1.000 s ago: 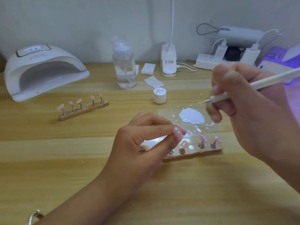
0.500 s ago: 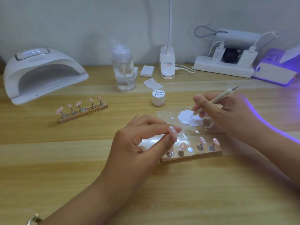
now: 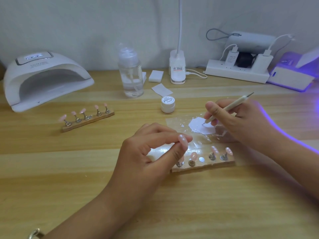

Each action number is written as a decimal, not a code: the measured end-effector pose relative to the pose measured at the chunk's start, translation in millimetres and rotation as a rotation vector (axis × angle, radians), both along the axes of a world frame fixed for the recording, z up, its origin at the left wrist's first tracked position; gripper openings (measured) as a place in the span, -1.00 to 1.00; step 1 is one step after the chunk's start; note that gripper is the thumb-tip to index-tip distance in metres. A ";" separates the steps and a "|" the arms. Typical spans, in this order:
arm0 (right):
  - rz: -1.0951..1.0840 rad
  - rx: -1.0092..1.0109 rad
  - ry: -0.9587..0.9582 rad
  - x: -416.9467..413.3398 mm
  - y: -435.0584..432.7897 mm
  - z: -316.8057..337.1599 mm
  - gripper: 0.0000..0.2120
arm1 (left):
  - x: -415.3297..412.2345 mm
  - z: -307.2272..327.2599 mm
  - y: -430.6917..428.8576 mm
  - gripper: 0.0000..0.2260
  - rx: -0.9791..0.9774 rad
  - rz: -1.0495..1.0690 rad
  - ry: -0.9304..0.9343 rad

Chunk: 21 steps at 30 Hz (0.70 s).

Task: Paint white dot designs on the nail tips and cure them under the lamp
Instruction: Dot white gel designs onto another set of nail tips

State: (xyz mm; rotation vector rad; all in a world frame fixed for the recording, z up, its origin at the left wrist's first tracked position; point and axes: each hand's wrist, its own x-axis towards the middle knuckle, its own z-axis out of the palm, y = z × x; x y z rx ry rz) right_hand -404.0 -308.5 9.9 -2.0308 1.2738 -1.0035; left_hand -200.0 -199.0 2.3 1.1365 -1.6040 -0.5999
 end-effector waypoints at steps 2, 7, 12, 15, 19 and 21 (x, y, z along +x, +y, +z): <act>-0.011 -0.030 -0.031 0.1 0.4 1.2 -0.64 | -0.2 0.5 0.1 -0.90 -0.002 0.002 -0.001; 0.001 -0.169 -0.169 4.6 8.6 14.7 -0.75 | -0.5 1.0 0.3 -0.88 0.003 -0.003 0.004; 0.109 -0.206 -0.365 17.4 30.5 29.1 -0.65 | 0.0 -1.5 0.2 -0.91 0.027 -0.030 0.045; 0.236 -0.145 -0.475 24.9 44.8 34.1 -0.61 | 0.0 -2.4 -0.1 -0.92 0.017 -0.033 0.044; 0.287 -0.082 -0.513 31.9 58.0 31.4 -0.60 | 0.3 -1.5 -0.3 -0.92 0.006 -0.039 0.034; 0.291 -0.060 -0.513 33.1 60.3 28.3 -0.63 | 0.1 -1.4 -0.2 -0.92 0.008 -0.040 0.035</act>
